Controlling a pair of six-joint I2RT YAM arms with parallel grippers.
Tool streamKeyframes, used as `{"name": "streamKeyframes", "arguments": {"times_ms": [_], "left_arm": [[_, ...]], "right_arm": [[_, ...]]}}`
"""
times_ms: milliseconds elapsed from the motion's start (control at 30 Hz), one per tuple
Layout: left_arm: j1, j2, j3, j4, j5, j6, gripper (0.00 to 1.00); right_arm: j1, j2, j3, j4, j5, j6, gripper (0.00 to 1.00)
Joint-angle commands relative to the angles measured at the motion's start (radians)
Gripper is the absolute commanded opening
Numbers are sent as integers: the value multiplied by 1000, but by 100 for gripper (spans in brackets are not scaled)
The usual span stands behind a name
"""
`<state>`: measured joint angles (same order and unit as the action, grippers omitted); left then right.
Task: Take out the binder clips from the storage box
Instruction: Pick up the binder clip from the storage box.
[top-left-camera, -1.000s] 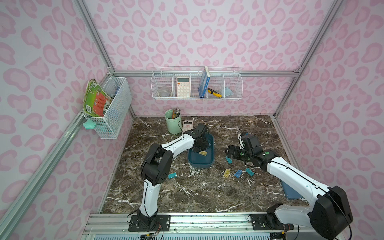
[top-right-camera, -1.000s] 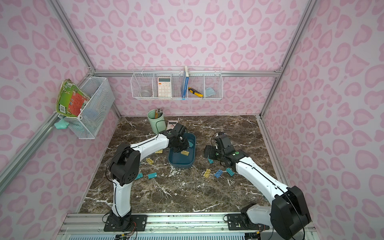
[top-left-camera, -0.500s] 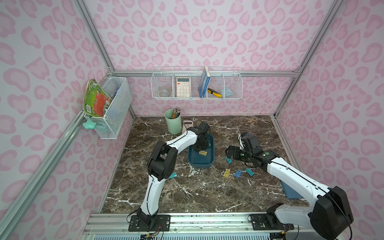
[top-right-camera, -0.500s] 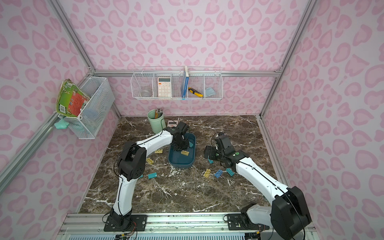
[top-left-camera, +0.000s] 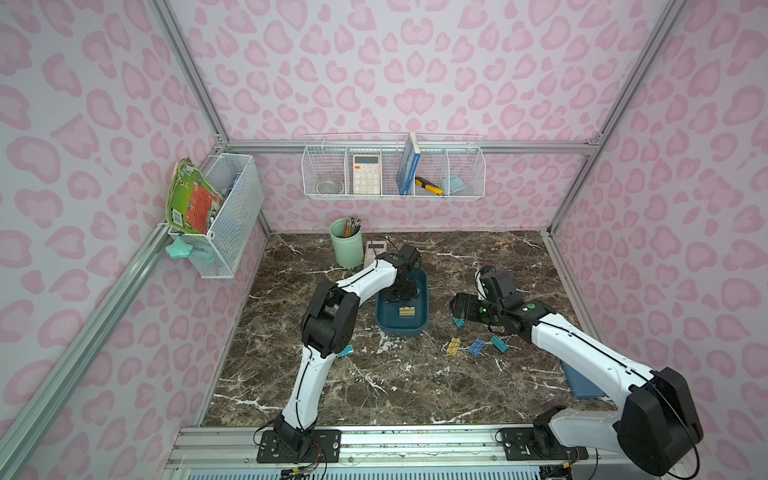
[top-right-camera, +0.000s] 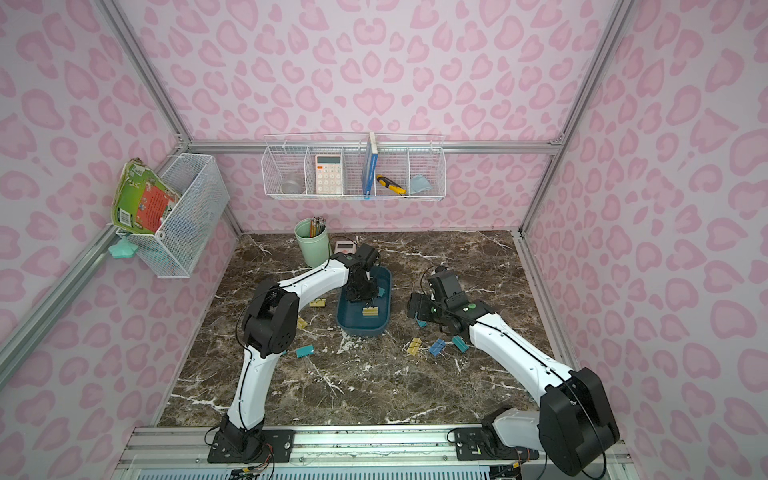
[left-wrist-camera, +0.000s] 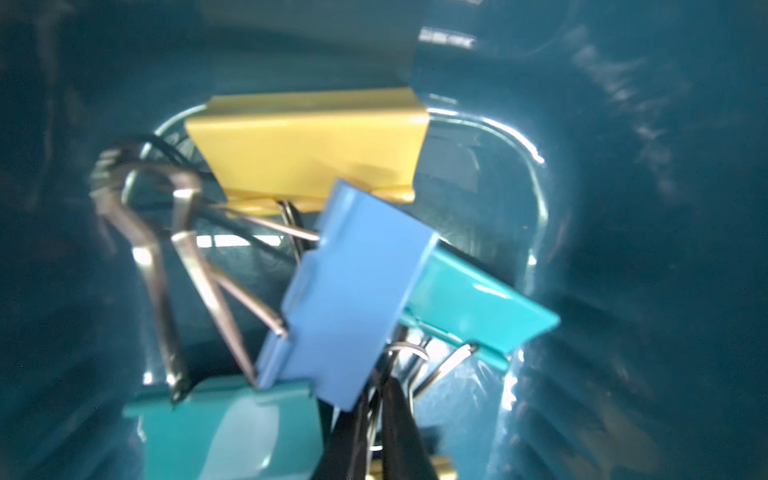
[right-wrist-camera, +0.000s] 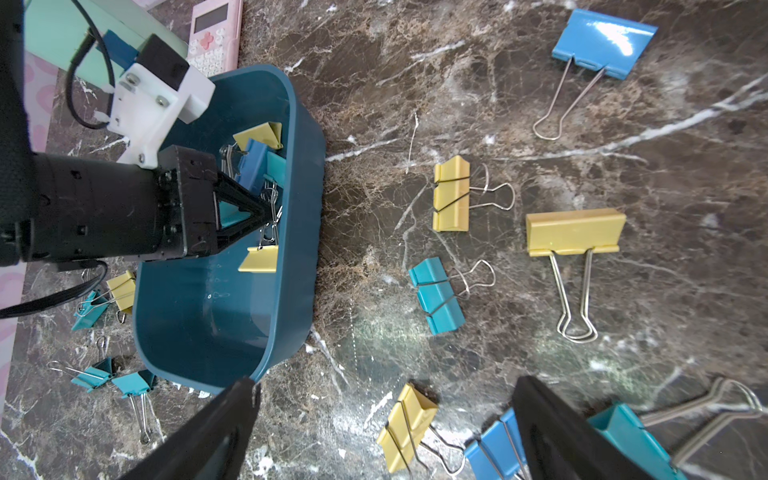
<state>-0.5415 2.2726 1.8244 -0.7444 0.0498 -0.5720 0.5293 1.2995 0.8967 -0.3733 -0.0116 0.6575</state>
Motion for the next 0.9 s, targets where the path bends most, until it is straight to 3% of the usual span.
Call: {"name": "streamKeyframes", "arguments": {"times_ms": [0, 600, 867], "left_arm": [[1, -2, -3, -23, 4, 3, 2], [9, -264, -144, -72, -48, -62, 0], [124, -488, -342, -103, -79, -112, 0]], "right_arm": [[0, 3, 9, 16, 1, -4, 99], [23, 56, 62, 54, -18, -22, 99], [101, 184, 182, 82, -20, -48, 99]]}}
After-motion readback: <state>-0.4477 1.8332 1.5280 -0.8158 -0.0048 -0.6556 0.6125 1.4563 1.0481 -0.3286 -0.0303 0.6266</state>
